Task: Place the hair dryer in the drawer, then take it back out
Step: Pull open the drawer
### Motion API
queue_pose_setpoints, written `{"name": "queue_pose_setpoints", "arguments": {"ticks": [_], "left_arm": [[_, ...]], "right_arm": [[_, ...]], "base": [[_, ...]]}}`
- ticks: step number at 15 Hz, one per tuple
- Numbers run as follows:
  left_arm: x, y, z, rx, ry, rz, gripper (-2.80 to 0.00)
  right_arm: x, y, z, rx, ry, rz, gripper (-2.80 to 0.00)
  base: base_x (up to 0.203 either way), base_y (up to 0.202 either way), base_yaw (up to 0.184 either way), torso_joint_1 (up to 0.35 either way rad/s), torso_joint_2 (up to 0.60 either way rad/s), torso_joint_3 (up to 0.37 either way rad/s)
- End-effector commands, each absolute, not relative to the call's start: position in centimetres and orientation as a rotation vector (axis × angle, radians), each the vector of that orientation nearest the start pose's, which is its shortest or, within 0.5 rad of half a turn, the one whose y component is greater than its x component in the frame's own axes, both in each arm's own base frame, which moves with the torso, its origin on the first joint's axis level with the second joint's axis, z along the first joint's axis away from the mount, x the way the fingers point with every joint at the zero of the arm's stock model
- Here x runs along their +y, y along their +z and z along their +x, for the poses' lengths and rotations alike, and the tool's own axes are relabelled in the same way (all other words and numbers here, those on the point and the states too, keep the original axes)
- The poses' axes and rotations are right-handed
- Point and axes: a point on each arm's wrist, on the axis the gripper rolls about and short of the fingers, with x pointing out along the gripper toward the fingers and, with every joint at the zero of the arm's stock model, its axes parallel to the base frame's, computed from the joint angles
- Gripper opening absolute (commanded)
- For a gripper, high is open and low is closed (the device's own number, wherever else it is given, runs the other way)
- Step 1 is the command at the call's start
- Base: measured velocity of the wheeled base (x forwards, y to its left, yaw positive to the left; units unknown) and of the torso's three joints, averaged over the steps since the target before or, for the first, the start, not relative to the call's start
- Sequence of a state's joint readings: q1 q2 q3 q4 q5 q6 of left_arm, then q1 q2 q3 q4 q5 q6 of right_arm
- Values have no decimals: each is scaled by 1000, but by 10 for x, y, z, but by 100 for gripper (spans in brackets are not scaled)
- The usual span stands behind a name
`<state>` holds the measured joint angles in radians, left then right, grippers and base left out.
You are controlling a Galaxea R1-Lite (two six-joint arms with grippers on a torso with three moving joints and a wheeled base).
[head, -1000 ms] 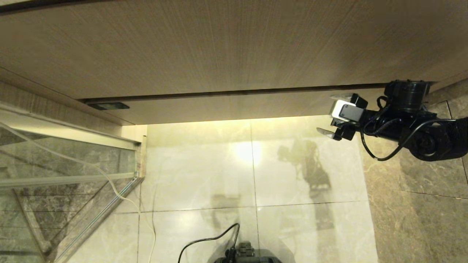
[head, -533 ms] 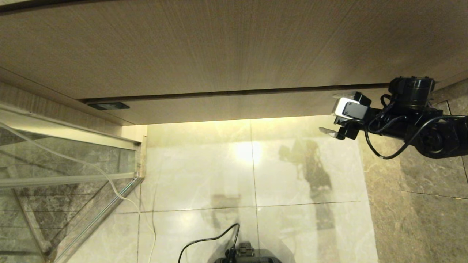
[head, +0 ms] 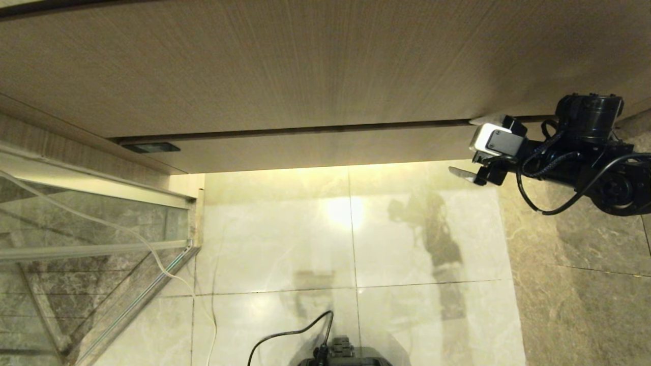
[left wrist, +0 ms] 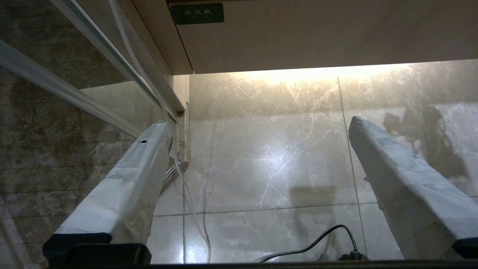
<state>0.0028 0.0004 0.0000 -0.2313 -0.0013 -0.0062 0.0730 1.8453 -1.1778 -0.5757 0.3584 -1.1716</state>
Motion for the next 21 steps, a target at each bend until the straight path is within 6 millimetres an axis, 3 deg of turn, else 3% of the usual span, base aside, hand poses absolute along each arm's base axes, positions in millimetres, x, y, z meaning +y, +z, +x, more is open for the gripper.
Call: {"name": "queue_pose_setpoints", "arguments": {"ticks": [1,14,21], "left_arm": [[0,88,-22,-193,1,-6,0],[0,88,-22,-193,1,-7,0],[0,88,-22,-193,1,-6,0]], "right_arm": [[37,234,367,-195,428,-1148,0],[43,213,368,-125,497,-1132,0],[42,225,361,-152,477,-1134,0]], "base": [[0,0,0,0,0,0],[0,0,0,0,0,0],[0,0,0,0,0,0]]}}
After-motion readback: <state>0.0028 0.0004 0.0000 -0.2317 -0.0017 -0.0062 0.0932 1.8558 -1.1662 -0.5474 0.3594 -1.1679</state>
